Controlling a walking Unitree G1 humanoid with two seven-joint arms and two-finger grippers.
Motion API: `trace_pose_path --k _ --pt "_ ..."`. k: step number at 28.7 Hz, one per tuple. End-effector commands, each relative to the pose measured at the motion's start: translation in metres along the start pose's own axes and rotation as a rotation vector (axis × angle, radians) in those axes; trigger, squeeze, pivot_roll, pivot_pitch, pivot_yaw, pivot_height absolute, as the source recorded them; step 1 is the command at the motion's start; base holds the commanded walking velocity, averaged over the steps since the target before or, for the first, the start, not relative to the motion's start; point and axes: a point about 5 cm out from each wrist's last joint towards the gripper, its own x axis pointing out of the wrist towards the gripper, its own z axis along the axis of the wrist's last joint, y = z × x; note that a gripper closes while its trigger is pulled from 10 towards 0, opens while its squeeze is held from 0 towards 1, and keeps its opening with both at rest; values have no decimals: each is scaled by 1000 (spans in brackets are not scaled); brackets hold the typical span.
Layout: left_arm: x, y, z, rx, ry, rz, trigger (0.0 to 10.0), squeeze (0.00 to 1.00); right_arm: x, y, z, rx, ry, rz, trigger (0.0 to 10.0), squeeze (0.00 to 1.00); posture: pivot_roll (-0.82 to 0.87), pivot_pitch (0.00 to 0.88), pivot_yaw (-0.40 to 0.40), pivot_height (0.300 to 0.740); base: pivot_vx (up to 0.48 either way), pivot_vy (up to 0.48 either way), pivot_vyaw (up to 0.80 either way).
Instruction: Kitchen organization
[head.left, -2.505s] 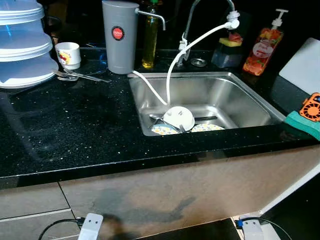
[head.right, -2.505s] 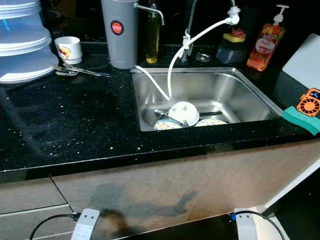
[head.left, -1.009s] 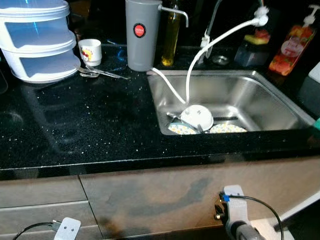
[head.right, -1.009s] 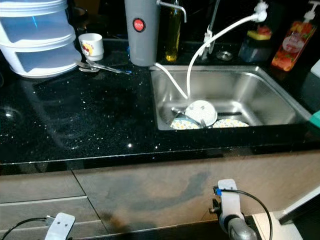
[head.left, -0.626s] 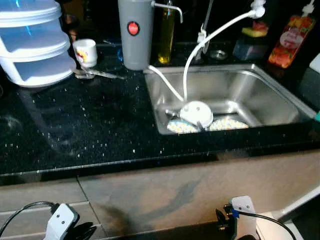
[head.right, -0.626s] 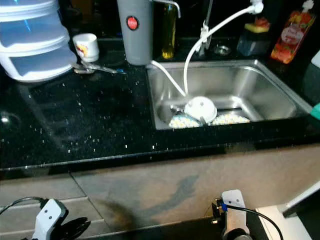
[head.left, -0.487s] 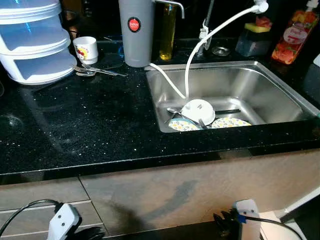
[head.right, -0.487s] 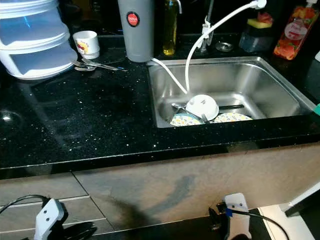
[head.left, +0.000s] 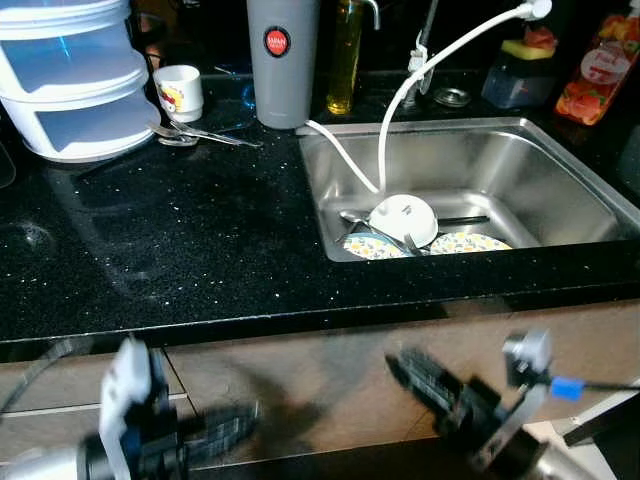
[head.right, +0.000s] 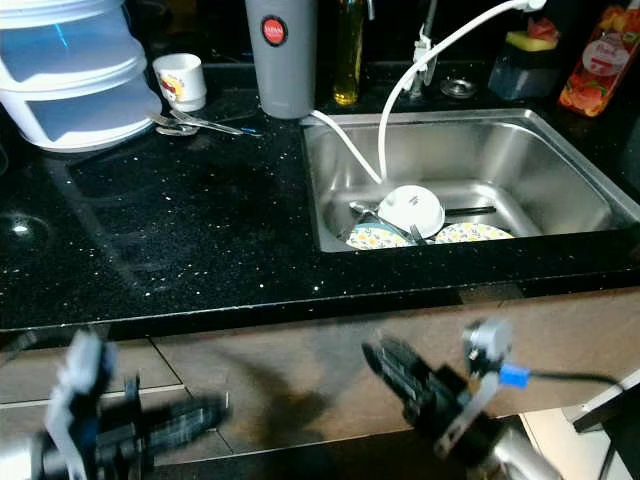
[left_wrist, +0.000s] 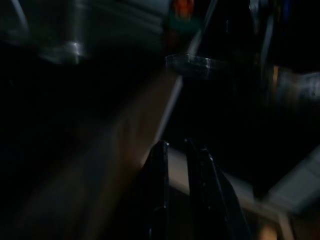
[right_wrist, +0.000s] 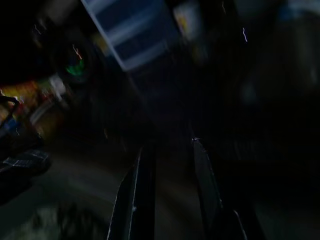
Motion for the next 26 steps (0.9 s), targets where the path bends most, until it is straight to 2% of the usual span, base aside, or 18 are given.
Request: trace_pose_path --k 1,2,4,5,6,7,8,9,10,11,12,13,15,16,19,22,23,26 --pt "10 8 30 15 -105 52 10000 0 13 6 17 -13 -80 -8 10000 0 91 62 -14 740 0 0 0" --pt "10 8 30 15 -105 52 10000 0 13 6 17 -13 -80 -8 10000 0 91 62 -14 740 0 0 0" --pt "32 35 69 58 -298 225 10000 0 46 -1 40 -91 -193 -139 10000 0 96 52 -9 740 0 0 0" --pt "32 35 69 58 -298 225 10000 0 46 -1 40 -91 -193 -139 10000 0 96 52 -9 740 0 0 0" --pt "44 52 76 102 -330 354 10000 0 62 -17 46 -154 -222 -298 10000 0 101 37 -2 740 0 0 0" --pt "44 52 76 102 -330 354 10000 0 62 -17 46 -154 -222 -298 10000 0 101 37 -2 740 0 0 0" --pt "56 65 76 214 -295 483 10000 0 74 -31 52 -234 -240 -449 10000 0 101 37 -2 740 0 0 0" --pt "65 73 75 322 -247 561 10000 0 80 -40 56 -267 -260 -538 10000 0 116 23 -5 740 0 0 0" --pt "65 73 75 322 -247 561 10000 0 80 -40 56 -267 -260 -538 10000 0 116 23 -5 740 0 0 0" --pt "70 77 74 421 -205 602 10000 0 85 -44 65 -316 -296 -592 10000 0 118 19 -2 740 0 0 0" --pt "73 80 76 461 -195 619 10000 0 89 -44 73 -335 -335 -600 10000 0 118 19 -2 740 0 0 0" --pt "73 80 76 461 -195 619 10000 0 89 -44 73 -335 -335 -600 10000 0 118 19 -2 740 0 0 0" --pt "75 90 90 445 -276 717 10000 0 96 -38 97 -356 -433 -588 10000 0 114 9 0 740 0 0 0" --pt "75 90 90 445 -276 717 10000 0 96 -38 97 -356 -433 -588 10000 0 114 9 0 740 0 0 0" --pt "77 96 109 432 -337 789 10000 0 100 -31 112 -382 -483 -565 10000 0 98 0 -7 740 0 0 0" --pt "79 100 114 423 -360 834 10000 0 103 -29 116 -429 -493 -564 10000 0 95 0 -11 740 0 0 0" --pt "82 104 113 382 -371 874 10000 0 108 -26 115 -452 -484 -557 10000 0 89 0 -13 740 0 0 0" --pt "84 106 110 357 -377 901 10000 0 112 -25 111 -448 -476 -560 10000 0 89 0 -17 740 0 0 0"
